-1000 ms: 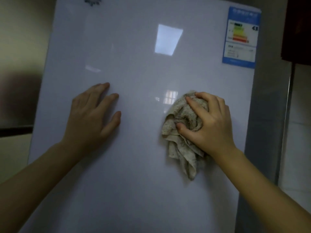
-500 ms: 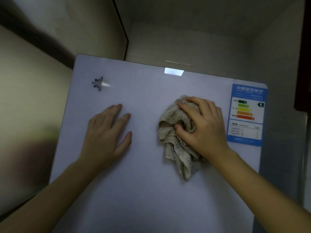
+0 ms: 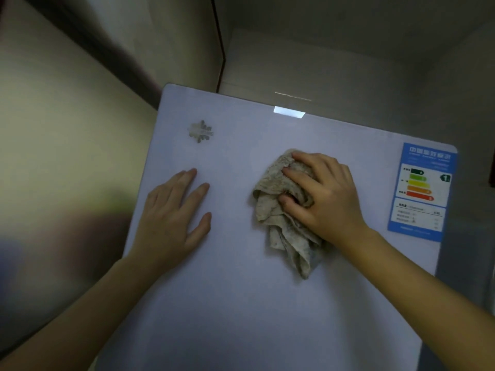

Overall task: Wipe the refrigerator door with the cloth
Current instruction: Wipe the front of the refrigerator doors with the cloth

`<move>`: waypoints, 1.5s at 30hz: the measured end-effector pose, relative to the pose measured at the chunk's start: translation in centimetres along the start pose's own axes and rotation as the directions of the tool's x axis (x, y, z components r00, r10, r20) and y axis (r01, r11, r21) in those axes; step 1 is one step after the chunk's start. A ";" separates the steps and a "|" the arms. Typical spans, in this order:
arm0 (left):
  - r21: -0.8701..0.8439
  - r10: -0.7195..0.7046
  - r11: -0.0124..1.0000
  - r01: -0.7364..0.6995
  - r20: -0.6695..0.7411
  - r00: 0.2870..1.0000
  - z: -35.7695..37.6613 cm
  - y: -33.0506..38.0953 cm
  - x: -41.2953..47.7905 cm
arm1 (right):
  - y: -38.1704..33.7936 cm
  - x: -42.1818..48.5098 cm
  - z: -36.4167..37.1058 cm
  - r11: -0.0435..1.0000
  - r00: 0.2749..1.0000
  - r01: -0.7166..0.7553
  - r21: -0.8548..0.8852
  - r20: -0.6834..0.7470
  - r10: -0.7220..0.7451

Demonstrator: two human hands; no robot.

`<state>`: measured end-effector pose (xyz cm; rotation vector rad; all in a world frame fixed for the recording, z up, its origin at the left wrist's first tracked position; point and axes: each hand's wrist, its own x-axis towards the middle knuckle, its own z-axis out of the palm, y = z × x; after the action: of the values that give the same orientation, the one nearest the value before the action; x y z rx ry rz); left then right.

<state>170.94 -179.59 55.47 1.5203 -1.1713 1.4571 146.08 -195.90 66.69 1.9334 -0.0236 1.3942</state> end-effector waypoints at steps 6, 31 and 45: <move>0.016 -0.016 1.000 0.016 0.016 1.000 -0.3 -1.9 -1.7 | -2.6 1.2 1.5 0.998 0.998 0.060 0.017 0.020 -0.061; 0.018 -0.051 0.999 0.050 0.056 0.997 -0.8 -4.9 -7.3 | -9.4 12.1 7.1 0.951 0.947 0.305 0.045 0.092 -0.308; -0.019 -0.042 0.999 0.043 0.027 0.999 -0.4 -4.7 -7.4 | -8.0 9.3 6.4 0.948 0.947 0.313 0.064 0.062 -0.316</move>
<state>175.57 -176.68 48.62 1.5461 -1.1584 1.3982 158.38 -190.11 69.15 1.9302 0.2807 1.1231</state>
